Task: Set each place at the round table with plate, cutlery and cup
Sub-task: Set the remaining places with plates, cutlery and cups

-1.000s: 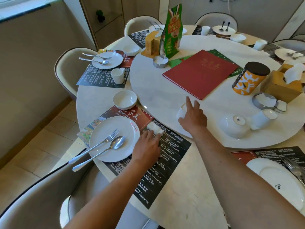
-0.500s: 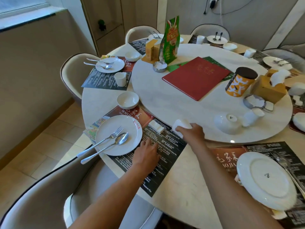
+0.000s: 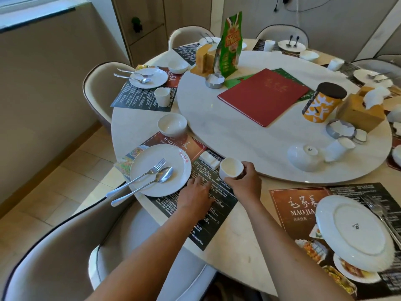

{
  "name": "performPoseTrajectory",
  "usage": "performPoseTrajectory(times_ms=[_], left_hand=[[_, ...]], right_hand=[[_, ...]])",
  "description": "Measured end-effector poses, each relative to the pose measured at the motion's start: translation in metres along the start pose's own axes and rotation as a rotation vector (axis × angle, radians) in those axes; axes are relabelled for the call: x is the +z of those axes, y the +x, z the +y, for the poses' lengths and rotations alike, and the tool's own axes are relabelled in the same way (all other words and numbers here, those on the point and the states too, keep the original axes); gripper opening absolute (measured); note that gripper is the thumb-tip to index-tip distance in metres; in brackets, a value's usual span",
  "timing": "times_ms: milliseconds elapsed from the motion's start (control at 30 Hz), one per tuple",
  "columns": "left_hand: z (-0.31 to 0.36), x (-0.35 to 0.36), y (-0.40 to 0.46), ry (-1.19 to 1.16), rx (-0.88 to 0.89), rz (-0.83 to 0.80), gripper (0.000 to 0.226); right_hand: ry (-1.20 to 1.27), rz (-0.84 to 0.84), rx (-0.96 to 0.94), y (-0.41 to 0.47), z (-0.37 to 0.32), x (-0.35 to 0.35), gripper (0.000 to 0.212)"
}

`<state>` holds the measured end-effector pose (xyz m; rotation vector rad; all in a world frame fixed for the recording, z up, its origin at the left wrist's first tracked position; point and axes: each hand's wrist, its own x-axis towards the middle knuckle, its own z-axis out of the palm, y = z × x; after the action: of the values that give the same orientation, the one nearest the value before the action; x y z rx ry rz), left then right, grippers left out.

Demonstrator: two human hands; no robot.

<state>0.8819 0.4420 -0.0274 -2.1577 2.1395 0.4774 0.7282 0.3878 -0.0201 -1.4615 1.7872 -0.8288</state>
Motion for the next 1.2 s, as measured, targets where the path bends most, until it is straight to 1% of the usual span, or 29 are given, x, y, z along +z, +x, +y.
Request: performPoseTrajectory(times_ms=[233,533,600,700,767,867,967,1067,1200], left_hand=[[-0.001,0.0,0.0,0.011,-0.002,-0.002,0.065],[-0.002,0.001,0.0,0.005,-0.006,-0.009,0.067],[-0.001,0.001,0.0,-0.002,-0.01,-0.011,0.067],[-0.001,0.0,-0.003,0.003,-0.004,-0.011,0.067],[-0.002,-0.001,-0.006,-0.008,-0.002,-0.006,0.067],[-0.001,-0.002,-0.02,-0.016,-0.006,0.045,0.066],[0.001,-0.004,-0.038,-0.024,0.003,0.141,0.063],[0.005,-0.011,-0.056,-0.016,0.07,0.223,0.061],[0.018,-0.028,-0.076,-0.025,0.165,0.292,0.06]], right_hand=[[-0.065,-0.022,-0.019,0.009,-0.001,0.014,0.065],[-0.1,-0.022,-0.022,0.013,-0.003,0.013,0.067],[-0.102,-0.035,-0.027,0.011,-0.004,0.012,0.073],[-0.112,-0.065,-0.011,0.004,-0.005,0.007,0.094],[-0.149,-0.076,-0.021,-0.003,-0.005,0.002,0.098],[-0.265,-0.058,-0.094,-0.022,-0.003,-0.01,0.088],[-0.363,-0.028,-0.16,-0.047,-0.001,-0.019,0.075],[-0.48,-0.003,-0.191,-0.077,0.0,-0.026,0.061],[-0.546,0.057,-0.191,-0.114,0.003,-0.039,0.055]])
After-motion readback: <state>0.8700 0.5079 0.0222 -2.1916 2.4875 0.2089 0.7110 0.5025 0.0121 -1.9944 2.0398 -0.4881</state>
